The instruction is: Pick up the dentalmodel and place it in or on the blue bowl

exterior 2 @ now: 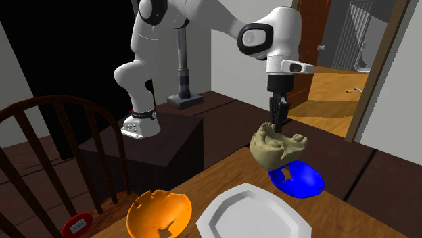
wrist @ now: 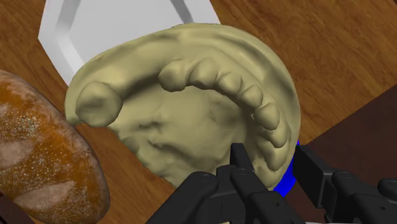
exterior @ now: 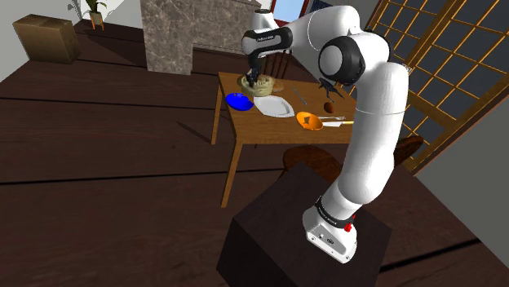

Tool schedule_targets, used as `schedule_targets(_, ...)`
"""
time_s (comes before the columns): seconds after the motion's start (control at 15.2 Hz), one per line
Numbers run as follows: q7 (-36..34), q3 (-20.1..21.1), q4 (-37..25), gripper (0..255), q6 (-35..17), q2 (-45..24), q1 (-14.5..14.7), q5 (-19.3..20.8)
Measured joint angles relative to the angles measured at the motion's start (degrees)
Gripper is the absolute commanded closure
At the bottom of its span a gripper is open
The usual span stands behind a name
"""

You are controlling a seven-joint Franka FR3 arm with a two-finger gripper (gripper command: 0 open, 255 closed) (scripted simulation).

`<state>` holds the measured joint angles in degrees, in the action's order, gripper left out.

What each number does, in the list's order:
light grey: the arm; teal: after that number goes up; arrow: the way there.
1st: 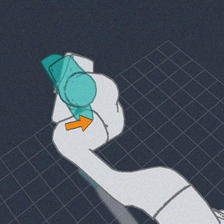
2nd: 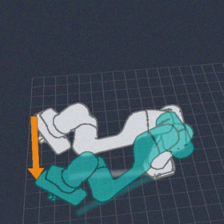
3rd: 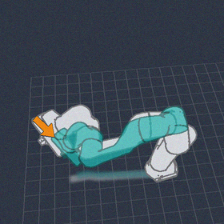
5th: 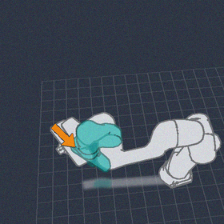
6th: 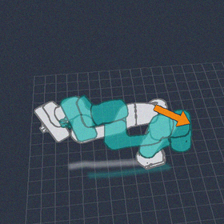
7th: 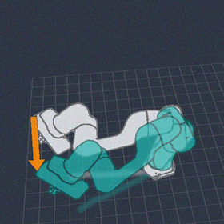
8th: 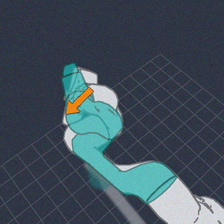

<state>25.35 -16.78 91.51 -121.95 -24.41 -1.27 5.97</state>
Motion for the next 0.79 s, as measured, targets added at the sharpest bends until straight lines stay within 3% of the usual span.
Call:
schedule_targets(0.4, -1.55, 1.73, -20.65, 255, 8.66, -12.61, -0.12, -2.38)
schedule_targets(0.79, -2.08, 1.98, -20.61, 255, 6.46, -14.91, -0.2, -2.65)
